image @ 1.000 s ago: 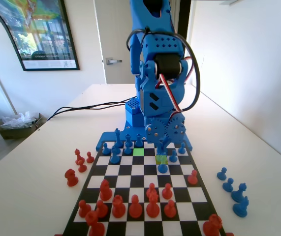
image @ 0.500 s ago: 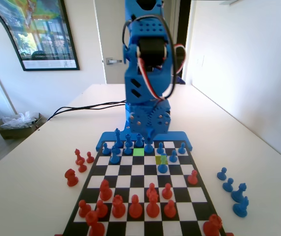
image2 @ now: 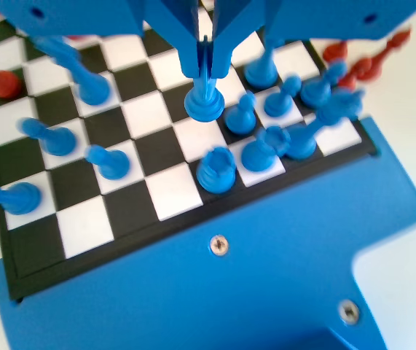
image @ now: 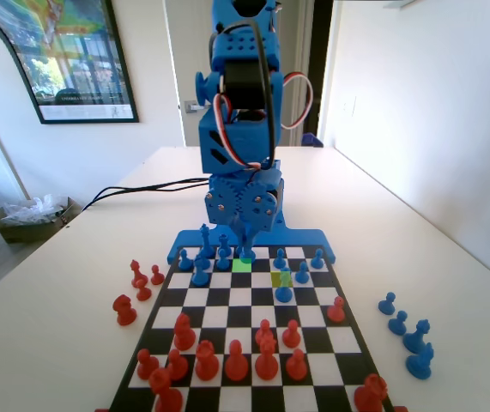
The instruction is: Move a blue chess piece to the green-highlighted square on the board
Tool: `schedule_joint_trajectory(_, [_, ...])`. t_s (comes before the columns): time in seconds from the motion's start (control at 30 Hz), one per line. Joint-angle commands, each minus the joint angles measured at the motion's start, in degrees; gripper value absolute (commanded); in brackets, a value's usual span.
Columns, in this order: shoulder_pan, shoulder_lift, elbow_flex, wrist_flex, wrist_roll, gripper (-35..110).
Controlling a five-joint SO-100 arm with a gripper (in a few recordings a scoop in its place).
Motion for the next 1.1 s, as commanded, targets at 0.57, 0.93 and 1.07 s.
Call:
schedule_joint_trajectory(0.57, [-1.0, 3.4, 4.4, -7.7, 9.1, 1])
schedule_joint_trajectory(0.93, [-3.5, 4.5, 6.5, -8.1, 11.2, 1])
schedule_joint_trajectory(1.07, [-3.5, 4.9, 7.6, -8.9, 10.9, 1])
